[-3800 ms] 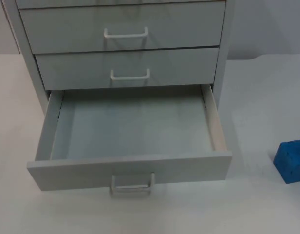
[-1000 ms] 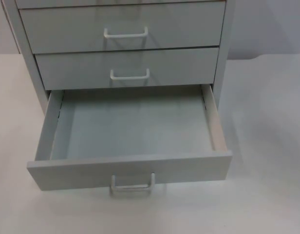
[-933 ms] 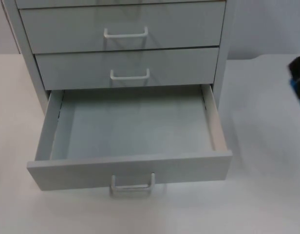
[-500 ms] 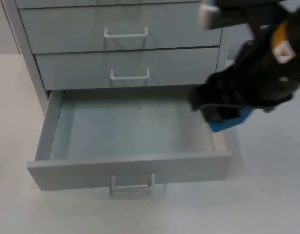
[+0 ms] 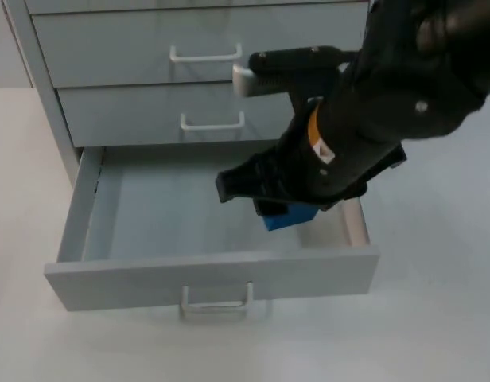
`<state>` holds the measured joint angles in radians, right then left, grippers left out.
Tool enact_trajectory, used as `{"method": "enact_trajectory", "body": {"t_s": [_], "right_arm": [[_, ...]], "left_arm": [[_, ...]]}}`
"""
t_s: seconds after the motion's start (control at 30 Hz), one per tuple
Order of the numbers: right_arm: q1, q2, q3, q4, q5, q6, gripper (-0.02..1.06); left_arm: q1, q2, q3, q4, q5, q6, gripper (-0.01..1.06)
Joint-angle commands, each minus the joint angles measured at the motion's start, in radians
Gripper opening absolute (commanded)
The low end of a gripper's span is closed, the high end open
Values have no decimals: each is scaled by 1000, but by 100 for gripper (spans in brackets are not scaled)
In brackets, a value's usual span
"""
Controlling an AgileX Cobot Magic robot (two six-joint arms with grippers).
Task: Open the drawer with the left hand, place the block into the drawer with the right hand, then close the drawer with the left hand.
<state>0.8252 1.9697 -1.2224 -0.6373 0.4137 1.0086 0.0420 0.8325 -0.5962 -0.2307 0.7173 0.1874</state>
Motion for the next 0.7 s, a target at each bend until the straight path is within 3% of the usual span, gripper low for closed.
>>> {"method": "enact_trajectory", "body": {"t_s": [0.0,0.13,0.33,0.43,0.47,0.6,0.67], "right_arm": [[2,29,-8,-136,-23,171,0],[2,77,-8,-299,-44,361,0],[2,111,-21,-330,-48,386,9],[-1,137,-28,-328,-46,390,33],[-1,137,-28,-328,-46,390,33],[-1,138,-28,-328,-41,390,65],[-1,136,-28,-328,-38,390,70]], "left_arm": [[4,-6,4,-12,-16,-1,105],[4,-6,4,-15,-16,-1,105],[4,-6,4,-15,-16,-1,105],[4,-6,4,-15,-16,-1,105],[4,-6,4,-15,-16,-1,105],[4,-6,4,-15,-16,-1,105],[4,-6,4,-15,-16,-1,105]]}}
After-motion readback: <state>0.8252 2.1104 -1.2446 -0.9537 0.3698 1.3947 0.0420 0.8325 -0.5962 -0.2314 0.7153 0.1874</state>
